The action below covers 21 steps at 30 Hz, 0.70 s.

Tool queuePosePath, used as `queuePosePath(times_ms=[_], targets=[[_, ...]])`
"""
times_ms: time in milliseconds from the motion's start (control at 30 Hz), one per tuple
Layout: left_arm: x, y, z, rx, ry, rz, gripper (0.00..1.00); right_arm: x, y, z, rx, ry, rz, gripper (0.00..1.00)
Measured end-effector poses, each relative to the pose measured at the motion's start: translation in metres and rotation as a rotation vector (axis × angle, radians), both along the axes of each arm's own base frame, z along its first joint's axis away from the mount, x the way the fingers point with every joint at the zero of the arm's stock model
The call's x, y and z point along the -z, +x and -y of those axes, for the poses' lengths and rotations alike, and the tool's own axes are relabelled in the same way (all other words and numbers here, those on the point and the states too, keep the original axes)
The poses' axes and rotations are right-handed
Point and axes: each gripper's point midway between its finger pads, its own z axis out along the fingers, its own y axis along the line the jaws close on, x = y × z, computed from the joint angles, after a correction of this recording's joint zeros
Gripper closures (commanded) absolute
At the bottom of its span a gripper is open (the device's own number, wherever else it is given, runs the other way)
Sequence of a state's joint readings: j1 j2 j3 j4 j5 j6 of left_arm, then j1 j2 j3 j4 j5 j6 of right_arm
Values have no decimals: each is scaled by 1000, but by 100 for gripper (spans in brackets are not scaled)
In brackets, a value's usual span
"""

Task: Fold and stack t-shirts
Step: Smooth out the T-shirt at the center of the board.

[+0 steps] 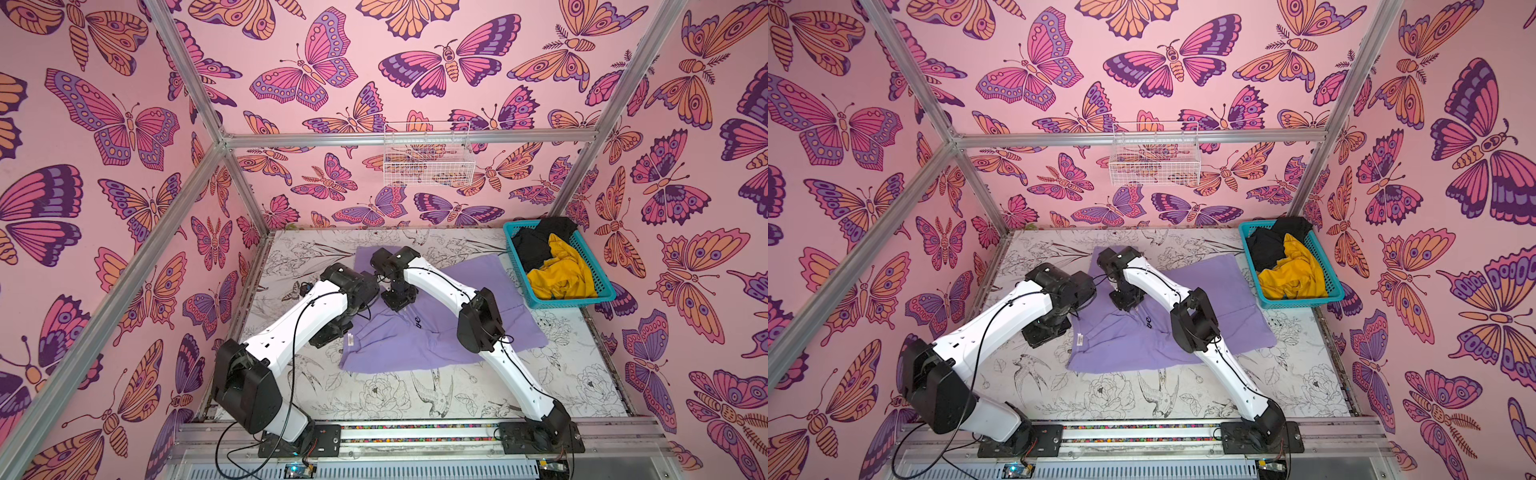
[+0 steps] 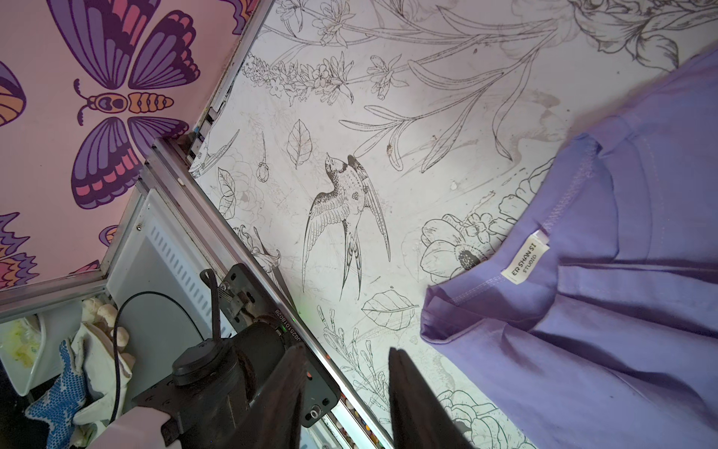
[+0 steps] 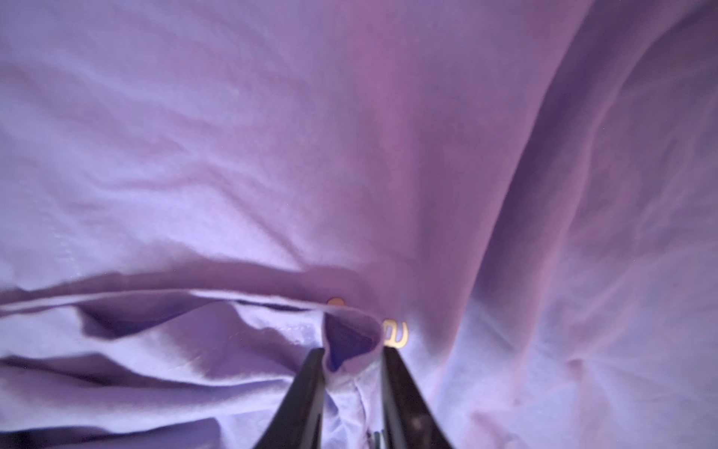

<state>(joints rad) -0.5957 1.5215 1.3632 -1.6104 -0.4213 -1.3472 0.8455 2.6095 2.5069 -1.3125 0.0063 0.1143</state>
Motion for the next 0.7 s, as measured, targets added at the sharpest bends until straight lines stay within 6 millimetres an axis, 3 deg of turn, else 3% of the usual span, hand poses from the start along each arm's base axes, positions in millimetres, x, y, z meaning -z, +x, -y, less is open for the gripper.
queuePosePath(times_ms=[233,467,700], targets=[[1,-1,0,-1,0,-4,60,0,8,5,5,-3,15,100],[4,-1,1,1,7,-23,60,-4,16,13,15,-27,49,100],[10,-1,3,7,14,-55,61,-36,18,27,24,-46,111,100]])
